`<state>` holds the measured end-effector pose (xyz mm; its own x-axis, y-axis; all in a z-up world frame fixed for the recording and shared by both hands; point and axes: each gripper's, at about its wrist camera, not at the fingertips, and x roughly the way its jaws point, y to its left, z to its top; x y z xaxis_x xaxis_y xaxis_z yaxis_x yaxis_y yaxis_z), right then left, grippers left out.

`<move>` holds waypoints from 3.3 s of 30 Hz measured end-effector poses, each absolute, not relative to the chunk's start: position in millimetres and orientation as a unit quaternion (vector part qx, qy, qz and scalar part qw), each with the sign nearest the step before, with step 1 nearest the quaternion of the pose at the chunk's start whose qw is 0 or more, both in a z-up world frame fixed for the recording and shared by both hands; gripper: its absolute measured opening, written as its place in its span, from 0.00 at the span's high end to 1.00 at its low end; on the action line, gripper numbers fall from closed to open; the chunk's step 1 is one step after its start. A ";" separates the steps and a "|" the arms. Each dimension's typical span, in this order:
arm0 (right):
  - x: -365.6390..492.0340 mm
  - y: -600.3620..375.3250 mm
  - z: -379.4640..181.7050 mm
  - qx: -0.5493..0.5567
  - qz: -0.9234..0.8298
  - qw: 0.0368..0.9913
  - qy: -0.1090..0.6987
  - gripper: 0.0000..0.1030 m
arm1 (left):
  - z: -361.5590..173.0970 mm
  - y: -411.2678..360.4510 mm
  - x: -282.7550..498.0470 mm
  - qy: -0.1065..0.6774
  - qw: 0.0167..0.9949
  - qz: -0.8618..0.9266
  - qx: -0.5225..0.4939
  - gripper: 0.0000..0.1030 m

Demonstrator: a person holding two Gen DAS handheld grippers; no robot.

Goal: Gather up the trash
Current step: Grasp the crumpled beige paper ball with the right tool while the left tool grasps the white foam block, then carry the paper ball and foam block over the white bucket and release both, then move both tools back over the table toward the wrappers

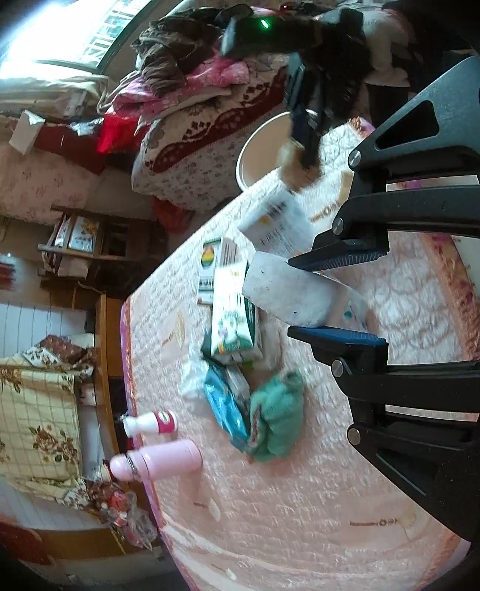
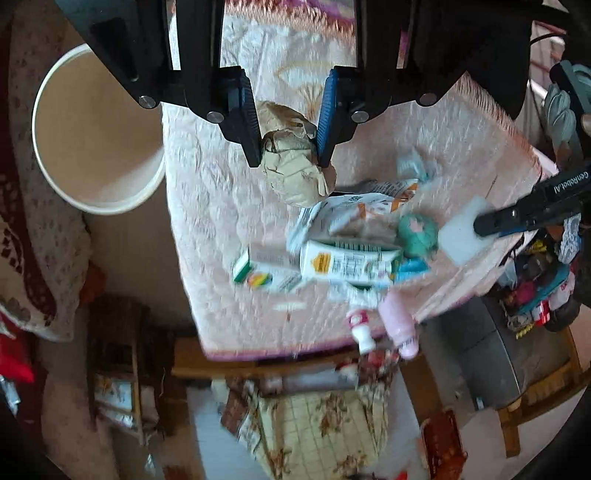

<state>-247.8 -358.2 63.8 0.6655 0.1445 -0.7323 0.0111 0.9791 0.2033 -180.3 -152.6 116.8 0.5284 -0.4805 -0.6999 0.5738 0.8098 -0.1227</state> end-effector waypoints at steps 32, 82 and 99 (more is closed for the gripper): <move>-291.5 -409.5 42.3 0.129 -0.025 0.881 0.455 0.72 | 54.9 -243.5 -192.9 0.433 0.831 -0.335 0.102 0.74; -305.0 -570.4 19.6 0.222 -0.207 0.866 0.397 0.45 | 57.1 -407.7 -198.9 0.435 0.783 -0.438 0.069 0.49; -295.6 -509.9 47.1 0.189 -0.169 0.888 0.383 0.38 | 92.1 -320.8 -205.4 0.380 0.845 -0.367 0.080 0.49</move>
